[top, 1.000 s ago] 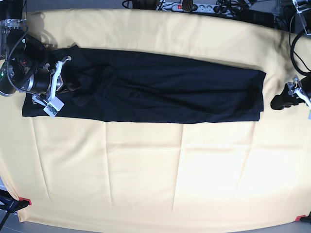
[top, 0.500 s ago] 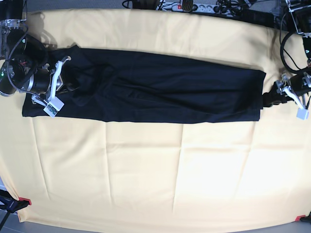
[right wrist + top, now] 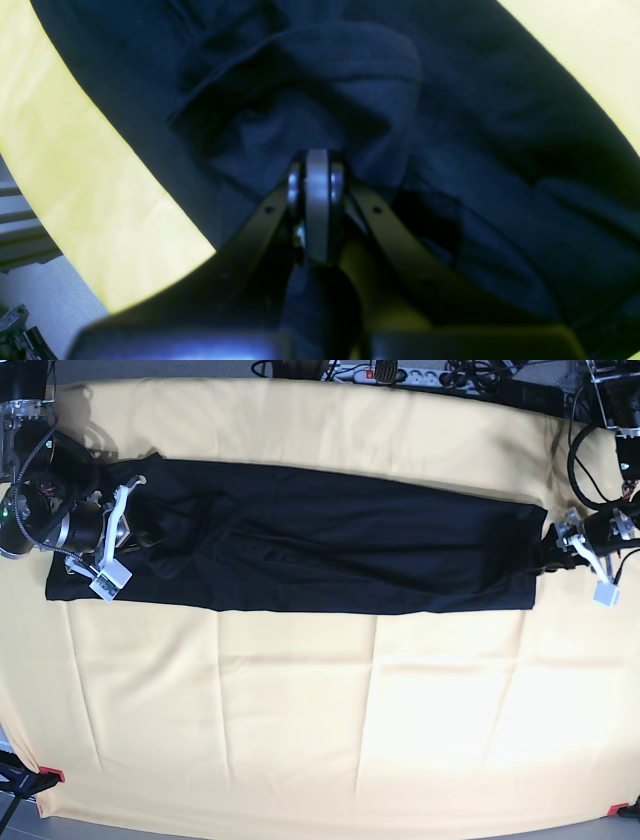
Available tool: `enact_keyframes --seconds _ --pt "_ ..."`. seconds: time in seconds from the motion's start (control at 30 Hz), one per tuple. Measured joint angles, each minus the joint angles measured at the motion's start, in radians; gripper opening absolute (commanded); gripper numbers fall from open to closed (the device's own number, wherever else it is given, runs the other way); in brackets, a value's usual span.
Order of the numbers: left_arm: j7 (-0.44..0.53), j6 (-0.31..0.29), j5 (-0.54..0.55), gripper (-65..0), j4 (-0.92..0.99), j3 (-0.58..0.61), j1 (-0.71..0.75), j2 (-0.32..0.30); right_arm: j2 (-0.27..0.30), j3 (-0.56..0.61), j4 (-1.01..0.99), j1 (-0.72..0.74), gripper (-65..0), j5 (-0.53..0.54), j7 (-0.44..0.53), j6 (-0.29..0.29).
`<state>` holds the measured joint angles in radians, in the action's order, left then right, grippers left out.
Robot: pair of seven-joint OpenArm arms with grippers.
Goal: Fold the T-shirt properly
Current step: 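Move the left gripper to the shirt's other end and grasp the edge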
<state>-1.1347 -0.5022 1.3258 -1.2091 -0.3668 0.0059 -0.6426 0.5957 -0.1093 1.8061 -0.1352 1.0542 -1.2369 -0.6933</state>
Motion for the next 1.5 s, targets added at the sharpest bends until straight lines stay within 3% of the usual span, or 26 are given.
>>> enact_keyframes --seconds 0.13,0.3,0.7,0.77,0.9,1.0,1.07,1.23,1.5 --pt "-0.018 -0.003 0.039 -26.6 0.000 0.000 0.000 0.000 0.000 0.000 0.000 0.000 -65.0 0.000 0.000 0.000" --pt "-0.058 -0.060 0.132 -26.6 0.000 0.000 0.000 0.001 0.000 0.000 0.000 0.000 -65.0 0.000 0.000 0.000" --pt "-0.071 -0.105 0.133 -26.7 0.000 0.000 0.000 0.003 0.000 0.000 0.000 0.000 -65.0 0.000 0.000 0.000" --pt "-0.071 -0.105 0.120 -30.4 0.000 0.000 0.000 0.003 0.000 0.000 0.000 0.000 -65.0 0.000 0.000 0.000" --pt "-0.034 -0.104 0.029 -48.1 0.000 0.000 0.000 0.009 0.000 0.000 0.000 0.000 -65.0 0.000 0.000 0.000" --pt "0.025 -0.005 -0.063 -64.3 0.000 0.000 0.000 0.031 0.000 0.000 0.000 0.000 -65.0 0.001 0.000 0.000" --pt "0.044 0.028 -0.093 -65.0 0.000 0.000 0.000 0.050 0.000 0.000 0.000 0.000 -65.0 0.004 0.000 0.000" --pt "0.035 0.029 -0.093 -65.0 0.000 0.000 -0.007 0.051 0.000 0.000 0.000 0.000 -65.0 0.011 0.000 0.000" --pt "0.017 0.029 -0.096 -65.0 -0.001 0.001 -0.068 -0.040 0.000 0.000 0.000 0.000 -65.0 0.025 0.000 0.000"
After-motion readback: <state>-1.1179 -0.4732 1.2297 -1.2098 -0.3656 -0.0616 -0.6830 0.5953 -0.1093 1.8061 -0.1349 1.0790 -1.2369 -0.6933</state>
